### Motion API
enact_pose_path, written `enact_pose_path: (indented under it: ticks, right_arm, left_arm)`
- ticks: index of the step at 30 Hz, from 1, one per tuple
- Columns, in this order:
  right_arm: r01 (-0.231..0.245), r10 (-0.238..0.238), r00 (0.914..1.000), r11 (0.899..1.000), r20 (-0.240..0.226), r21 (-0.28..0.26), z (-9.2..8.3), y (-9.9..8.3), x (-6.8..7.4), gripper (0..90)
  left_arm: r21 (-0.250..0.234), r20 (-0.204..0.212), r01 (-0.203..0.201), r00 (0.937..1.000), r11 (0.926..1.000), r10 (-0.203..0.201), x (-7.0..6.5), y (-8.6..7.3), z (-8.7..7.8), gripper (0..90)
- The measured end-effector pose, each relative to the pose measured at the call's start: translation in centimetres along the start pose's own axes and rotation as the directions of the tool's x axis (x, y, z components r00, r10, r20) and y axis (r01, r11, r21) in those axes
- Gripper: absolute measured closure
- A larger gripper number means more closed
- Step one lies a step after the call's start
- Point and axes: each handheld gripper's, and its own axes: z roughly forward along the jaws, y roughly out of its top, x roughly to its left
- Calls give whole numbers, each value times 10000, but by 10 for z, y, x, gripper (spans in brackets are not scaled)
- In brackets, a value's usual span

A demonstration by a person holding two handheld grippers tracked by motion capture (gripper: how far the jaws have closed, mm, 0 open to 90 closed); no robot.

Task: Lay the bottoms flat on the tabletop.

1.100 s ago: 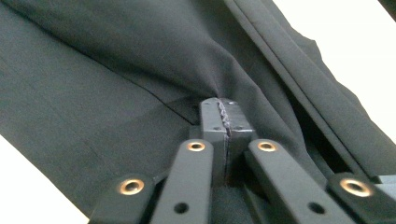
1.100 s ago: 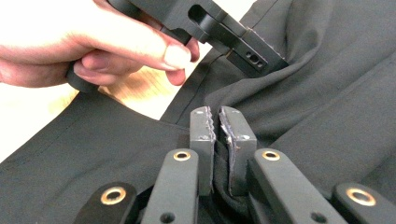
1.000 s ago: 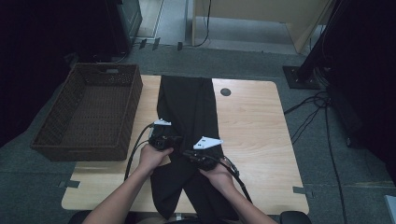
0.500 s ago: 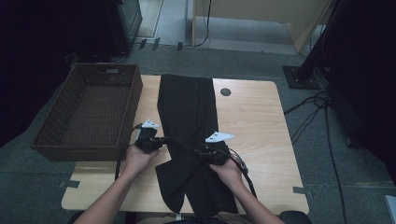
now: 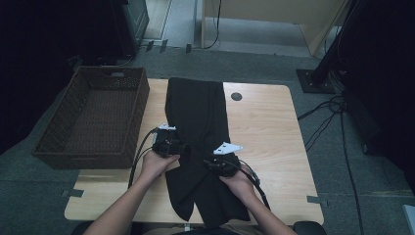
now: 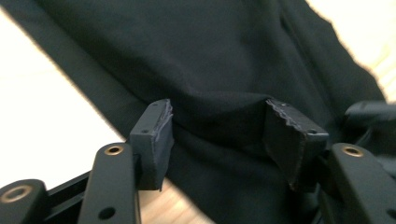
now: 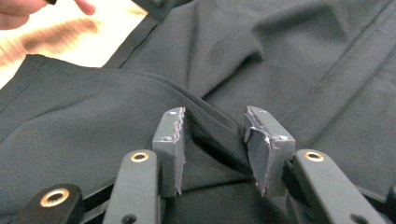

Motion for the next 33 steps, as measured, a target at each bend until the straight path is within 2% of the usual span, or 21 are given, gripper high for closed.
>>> enact_pose_path:
  ticks: [4,9,12,15,16,17,19,20,22,26,28,31,33]
  right_arm:
    - [202,-202,9998,9998,83,-30,1,-1,3,591]
    - [175,-174,9998,9996,48,-219,0,-3,2,591]
    - [115,-112,9999,9996,93,-247,0,-3,2,591]
    - [137,-133,9998,9996,134,-261,1,-4,3,591]
    - [120,-116,9998,9995,147,-277,1,-4,4,591]
    - [158,-153,9997,9995,184,-262,1,-4,4,592]
    - [185,-179,9997,9995,187,-270,1,-4,4,591]
    - [232,-227,9996,9993,185,-277,1,-4,4,592]
    - [207,-205,9997,9995,109,-220,1,-3,3,594]
    - [154,-154,9999,9998,57,-116,-1,-3,-1,603]
    - [108,-108,9999,9999,18,-133,-3,-4,-3,604]
    - [82,-82,10000,9999,-2,-130,-3,-4,-3,604]
    - [170,-170,9998,9999,117,26,-3,-2,-3,604]
  left_arm:
    - [73,560,139,9983,9999,-143,-9,1,4,394]
    - [-110,1023,-197,9945,9997,207,-19,-1,-4,328]
    - [-156,944,-675,9932,9976,687,-24,-3,-10,281]
    - [159,237,-1130,9934,9935,1126,-29,-5,-5,281]
    - [318,47,-1156,9933,9928,1155,-28,-5,0,310]
    - [412,67,-1169,9931,9923,1167,-26,-6,4,366]
    - [360,44,-1464,9892,9886,1463,-24,-8,7,595]
    - [395,73,-1570,9876,9868,1568,-24,-8,8,746]
    - [312,-10,-1868,9824,9819,1870,-24,-10,5,891]
    - [100,-247,-1802,9833,9836,1804,-12,-13,-8,900]
    - [165,-190,-1715,9849,9850,1718,-4,-17,-15,900]
    - [346,-307,-1932,9805,9805,1943,-4,-19,-16,900]
    - [364,-271,-1961,9800,9799,1971,-5,-20,-15,900]
